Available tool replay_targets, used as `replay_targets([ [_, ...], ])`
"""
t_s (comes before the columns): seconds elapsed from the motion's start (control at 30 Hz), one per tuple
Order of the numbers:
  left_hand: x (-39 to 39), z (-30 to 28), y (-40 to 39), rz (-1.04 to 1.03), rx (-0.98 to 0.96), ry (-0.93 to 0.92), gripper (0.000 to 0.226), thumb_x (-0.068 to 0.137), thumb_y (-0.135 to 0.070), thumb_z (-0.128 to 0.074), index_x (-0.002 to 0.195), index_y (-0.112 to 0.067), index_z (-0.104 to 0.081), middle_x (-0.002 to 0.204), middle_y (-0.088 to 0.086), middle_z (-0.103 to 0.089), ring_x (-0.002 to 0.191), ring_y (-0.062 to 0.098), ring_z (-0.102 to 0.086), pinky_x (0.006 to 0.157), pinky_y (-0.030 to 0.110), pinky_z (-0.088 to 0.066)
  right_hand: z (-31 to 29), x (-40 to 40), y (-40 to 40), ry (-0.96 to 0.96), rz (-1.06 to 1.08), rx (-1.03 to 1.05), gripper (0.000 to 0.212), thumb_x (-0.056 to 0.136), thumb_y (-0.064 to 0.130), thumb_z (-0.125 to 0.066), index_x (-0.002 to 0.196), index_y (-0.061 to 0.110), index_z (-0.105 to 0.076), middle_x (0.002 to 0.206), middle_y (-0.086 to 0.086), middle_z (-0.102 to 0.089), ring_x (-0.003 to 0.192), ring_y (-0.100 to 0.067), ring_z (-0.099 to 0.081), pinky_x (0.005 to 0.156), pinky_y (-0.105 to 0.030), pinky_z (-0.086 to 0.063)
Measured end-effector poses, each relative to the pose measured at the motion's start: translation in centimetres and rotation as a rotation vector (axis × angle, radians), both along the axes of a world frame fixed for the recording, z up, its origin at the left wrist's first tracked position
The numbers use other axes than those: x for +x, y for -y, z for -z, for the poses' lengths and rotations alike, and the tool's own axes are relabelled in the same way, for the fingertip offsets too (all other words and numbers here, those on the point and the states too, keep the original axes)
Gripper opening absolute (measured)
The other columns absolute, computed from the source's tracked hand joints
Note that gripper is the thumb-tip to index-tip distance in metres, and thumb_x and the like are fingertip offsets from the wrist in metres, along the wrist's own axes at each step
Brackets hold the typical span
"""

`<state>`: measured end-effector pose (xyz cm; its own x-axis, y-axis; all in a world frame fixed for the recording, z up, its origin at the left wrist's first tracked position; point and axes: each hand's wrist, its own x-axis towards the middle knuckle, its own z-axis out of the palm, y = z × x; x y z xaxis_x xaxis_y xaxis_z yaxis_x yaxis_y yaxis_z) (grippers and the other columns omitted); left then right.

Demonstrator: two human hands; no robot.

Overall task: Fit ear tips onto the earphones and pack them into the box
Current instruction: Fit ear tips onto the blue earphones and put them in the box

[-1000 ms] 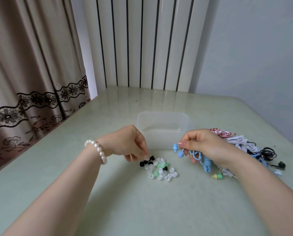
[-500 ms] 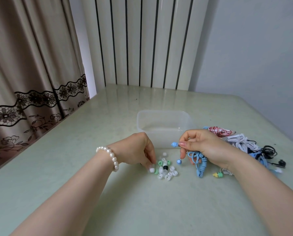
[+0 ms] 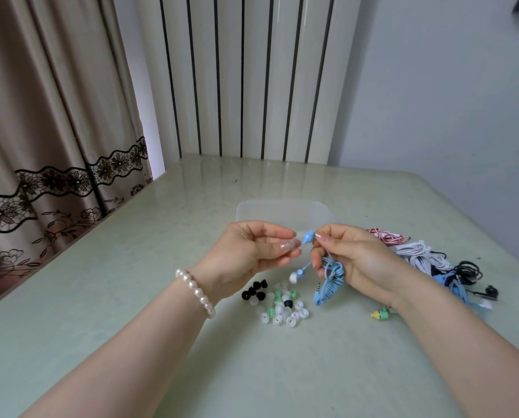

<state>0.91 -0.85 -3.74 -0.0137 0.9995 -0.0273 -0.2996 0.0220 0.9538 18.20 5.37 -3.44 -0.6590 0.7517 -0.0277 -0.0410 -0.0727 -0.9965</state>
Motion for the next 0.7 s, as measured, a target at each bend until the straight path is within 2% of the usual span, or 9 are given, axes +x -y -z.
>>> replay_targets([
  [0.23, 0.1, 1.0, -0.5, -0.061, -0.099, 0.010, 0.012, 0.079, 0.012, -0.056, 0.083, 0.005, -0.064, 0.069, 0.010, -0.070, 0.062, 0.014, -0.069, 0.060, 0.019, -0.056, 0.6, -0.2, -0.1, 0.049, 0.067, -0.005, 0.014, 0.093, 0.007, -0.043, 0.081, 0.005, -0.050, 0.059, -0.013, -0.063, 0.044, -0.017, -0.057, 0.044, -0.020, -0.046],
  [0.6, 1.1, 0.8, -0.2, -0.005, -0.160, 0.198, 0.018, 0.082, 0.013, -0.051, 0.083, 0.003, -0.066, 0.072, 0.013, -0.071, 0.063, 0.015, -0.069, 0.059, 0.019, -0.057, 0.3, -0.4, 0.2, 0.014, 0.071, -0.004, 0.015, 0.092, 0.008, -0.044, 0.079, 0.005, -0.051, 0.059, -0.012, -0.062, 0.045, -0.018, -0.054, 0.045, -0.022, -0.046],
  [0.7, 1.1, 0.8, -0.3, 0.013, -0.159, 0.229, 0.017, 0.082, 0.010, -0.052, 0.092, 0.007, -0.064, 0.075, 0.013, -0.070, 0.066, 0.014, -0.069, 0.061, 0.019, -0.056, 0.1, -0.4, 0.2, 0.028, 0.090, 0.064, 0.015, 0.091, 0.007, -0.046, 0.077, 0.006, -0.051, 0.060, -0.013, -0.061, 0.044, -0.019, -0.054, 0.046, -0.023, -0.046],
])
